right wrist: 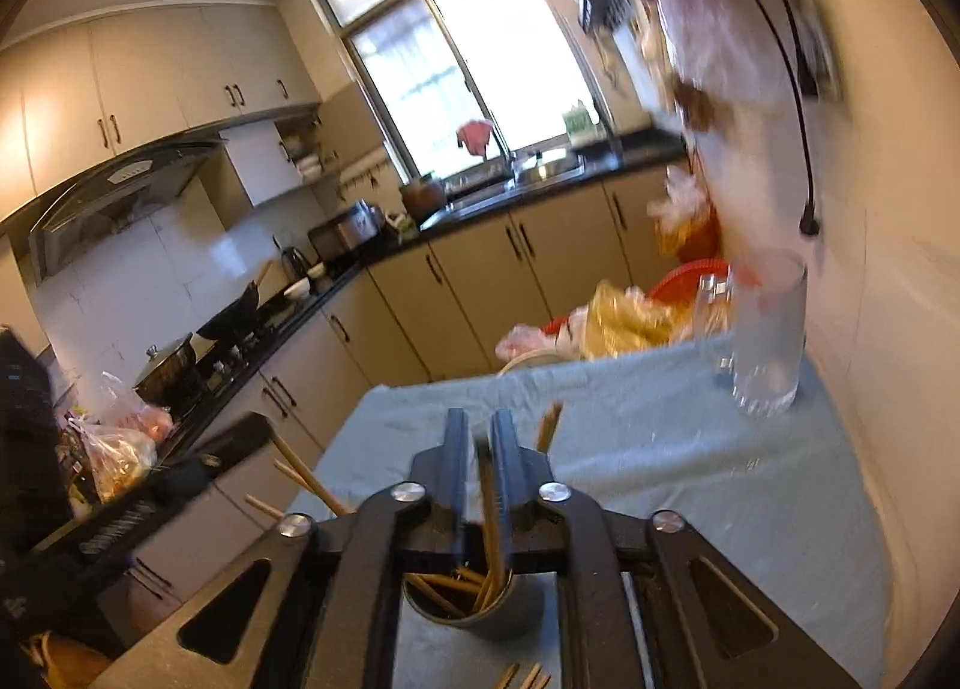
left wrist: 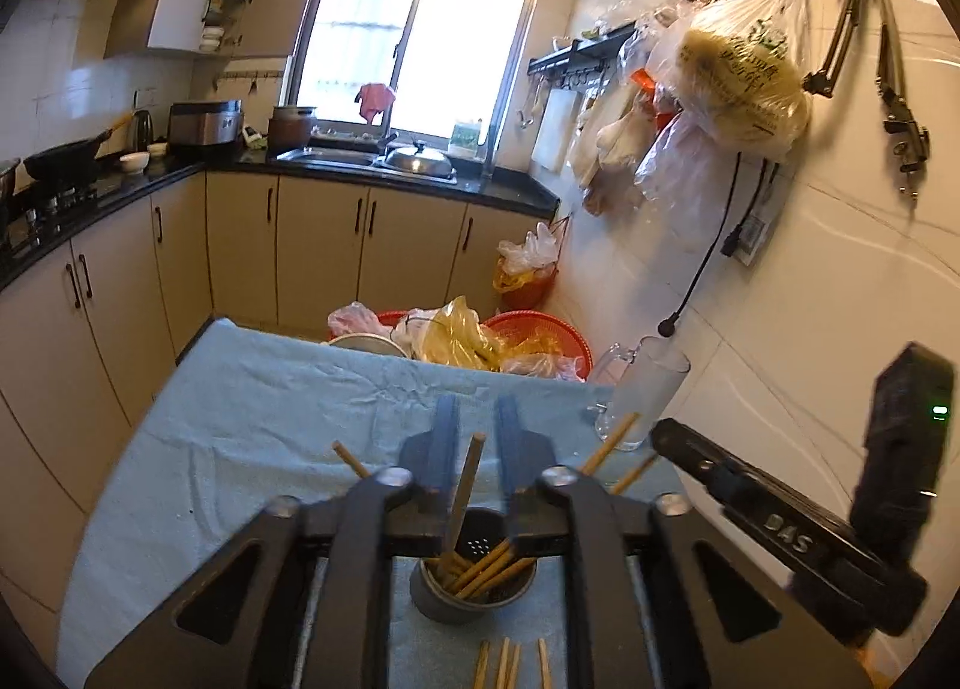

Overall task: Organize utensils
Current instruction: 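Lower both held chopsticks into the black cup and open both tools, then close the left tool on a chopstick while the right tool grasps another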

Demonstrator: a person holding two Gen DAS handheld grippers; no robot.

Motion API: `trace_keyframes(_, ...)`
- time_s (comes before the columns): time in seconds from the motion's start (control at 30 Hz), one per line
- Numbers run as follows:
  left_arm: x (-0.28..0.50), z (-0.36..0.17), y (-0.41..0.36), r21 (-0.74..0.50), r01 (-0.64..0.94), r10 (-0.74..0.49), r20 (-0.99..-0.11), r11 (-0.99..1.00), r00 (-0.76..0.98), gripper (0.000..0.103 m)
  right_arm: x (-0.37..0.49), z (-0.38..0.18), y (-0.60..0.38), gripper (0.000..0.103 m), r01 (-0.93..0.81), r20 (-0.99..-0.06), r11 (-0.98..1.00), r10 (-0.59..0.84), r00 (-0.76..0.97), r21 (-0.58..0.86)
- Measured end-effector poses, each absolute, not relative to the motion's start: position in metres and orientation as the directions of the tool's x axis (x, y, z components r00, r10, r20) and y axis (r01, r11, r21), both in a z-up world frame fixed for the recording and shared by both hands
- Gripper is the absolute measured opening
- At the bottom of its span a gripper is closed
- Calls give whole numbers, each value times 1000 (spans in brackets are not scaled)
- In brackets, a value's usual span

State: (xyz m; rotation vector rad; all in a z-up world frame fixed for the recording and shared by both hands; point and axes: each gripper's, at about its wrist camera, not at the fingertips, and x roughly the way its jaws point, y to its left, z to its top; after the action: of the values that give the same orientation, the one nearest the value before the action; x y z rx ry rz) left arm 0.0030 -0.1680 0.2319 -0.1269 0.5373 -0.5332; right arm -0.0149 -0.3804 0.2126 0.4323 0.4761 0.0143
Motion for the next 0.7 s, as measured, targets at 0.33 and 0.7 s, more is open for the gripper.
trace_keyframes(0.33, -65, 235, -99, -360, 421, -547, -410, 832, 730, 44, -63, 222, -381, 52, 105, -428, 903, 94, 899, 417)
trace_keyframes(0.7, -116, 132, -62, -286, 310, -421, -586, 907, 692, 51, -161, 160, -346, 66, 172, -586, 964, -20, 810, 205)
